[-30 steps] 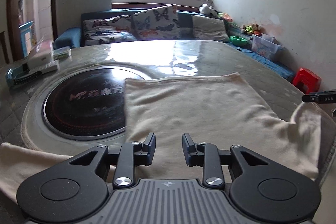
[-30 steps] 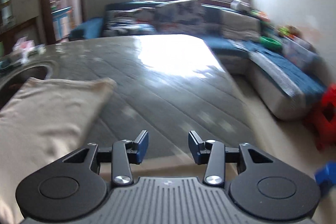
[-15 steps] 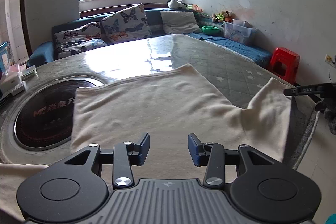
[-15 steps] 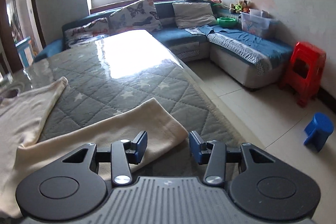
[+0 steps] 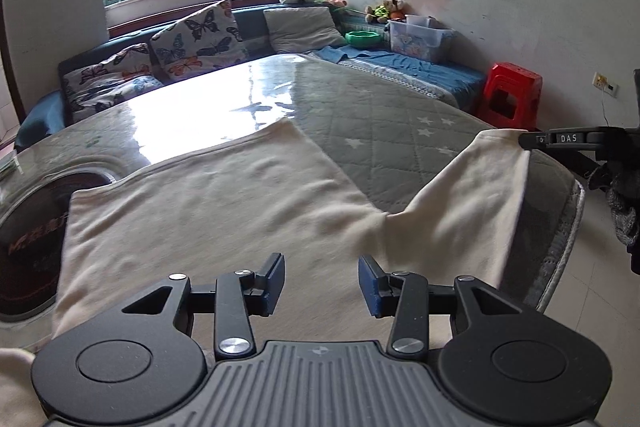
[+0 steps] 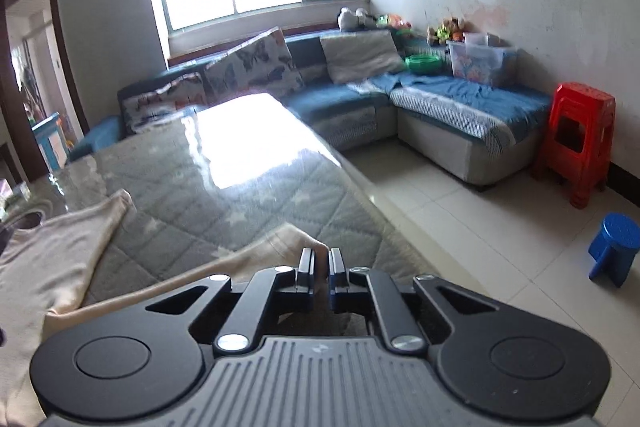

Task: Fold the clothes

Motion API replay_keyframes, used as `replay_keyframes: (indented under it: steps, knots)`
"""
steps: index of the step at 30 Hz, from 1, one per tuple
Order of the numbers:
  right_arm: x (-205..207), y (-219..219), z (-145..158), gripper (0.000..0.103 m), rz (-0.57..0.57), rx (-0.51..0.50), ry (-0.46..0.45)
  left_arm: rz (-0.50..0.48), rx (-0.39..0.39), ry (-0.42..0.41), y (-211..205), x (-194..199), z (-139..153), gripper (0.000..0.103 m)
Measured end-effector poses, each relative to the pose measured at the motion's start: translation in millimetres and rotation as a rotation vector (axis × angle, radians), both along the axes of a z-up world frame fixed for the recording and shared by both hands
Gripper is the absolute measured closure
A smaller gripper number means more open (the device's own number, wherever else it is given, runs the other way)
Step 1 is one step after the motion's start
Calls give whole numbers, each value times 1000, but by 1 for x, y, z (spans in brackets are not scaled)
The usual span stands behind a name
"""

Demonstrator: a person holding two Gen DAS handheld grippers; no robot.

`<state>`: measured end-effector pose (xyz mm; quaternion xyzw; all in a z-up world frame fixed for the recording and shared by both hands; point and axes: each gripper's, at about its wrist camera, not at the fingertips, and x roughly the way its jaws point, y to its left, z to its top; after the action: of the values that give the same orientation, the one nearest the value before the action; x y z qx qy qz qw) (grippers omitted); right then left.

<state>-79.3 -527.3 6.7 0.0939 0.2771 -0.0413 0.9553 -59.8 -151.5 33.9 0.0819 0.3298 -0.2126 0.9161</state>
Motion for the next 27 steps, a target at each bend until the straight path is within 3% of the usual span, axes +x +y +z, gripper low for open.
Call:
replay_keyframes:
  steps: [3,8,22,27]
  knots:
    - [-6,-6,0,97,0,15,-10,-15,3,6,-15,9,-3,61]
    - [-10,-12,-2,97,-8,54,-19,1,-10,18,-27,27,-9,76]
    - [-30,-17,18,99,10,114,-85,24,-47,40,-38,39,-24,76]
    - [-44,-10,39,99,33,123,-136,24,-79,39,-30,36,-20,75]
